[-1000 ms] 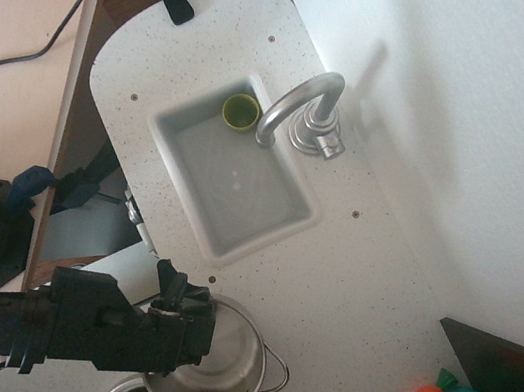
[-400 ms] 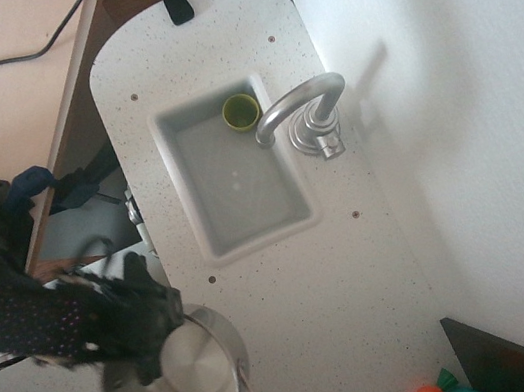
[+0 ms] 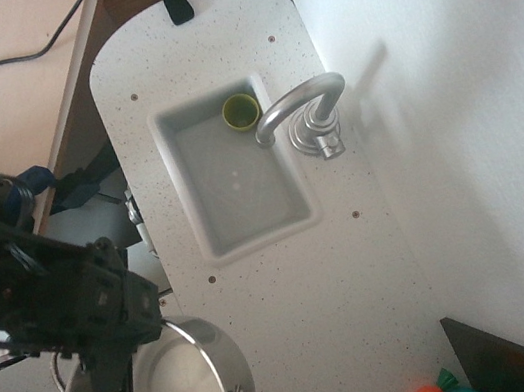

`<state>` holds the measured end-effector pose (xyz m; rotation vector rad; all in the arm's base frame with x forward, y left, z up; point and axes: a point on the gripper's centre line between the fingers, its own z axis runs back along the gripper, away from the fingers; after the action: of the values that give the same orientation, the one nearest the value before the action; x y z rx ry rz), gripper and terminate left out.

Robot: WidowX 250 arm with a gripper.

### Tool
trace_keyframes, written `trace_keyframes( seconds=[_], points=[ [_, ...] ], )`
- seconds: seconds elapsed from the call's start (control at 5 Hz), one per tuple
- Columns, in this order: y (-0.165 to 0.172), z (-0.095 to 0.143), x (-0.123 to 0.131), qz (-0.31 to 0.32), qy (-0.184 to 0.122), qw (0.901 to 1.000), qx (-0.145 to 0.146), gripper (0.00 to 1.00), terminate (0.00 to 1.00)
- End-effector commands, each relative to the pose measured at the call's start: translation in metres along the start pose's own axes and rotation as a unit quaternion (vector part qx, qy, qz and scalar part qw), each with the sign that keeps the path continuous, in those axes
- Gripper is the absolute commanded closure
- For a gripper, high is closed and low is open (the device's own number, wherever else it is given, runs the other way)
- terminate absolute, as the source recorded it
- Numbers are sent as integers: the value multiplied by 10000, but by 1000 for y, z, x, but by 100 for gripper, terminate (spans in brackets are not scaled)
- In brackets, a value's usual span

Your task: Pick up pot

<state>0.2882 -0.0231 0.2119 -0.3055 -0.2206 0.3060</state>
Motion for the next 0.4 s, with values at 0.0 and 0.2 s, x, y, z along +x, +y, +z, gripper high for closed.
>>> trace_keyframes(
  seconds=[0.0,0.2],
  points=[
    [-11,18,6,-123,-338,9993,-88,100,0],
    [-9,19,5,-60,-325,9994,-76,100,0]
  ],
)
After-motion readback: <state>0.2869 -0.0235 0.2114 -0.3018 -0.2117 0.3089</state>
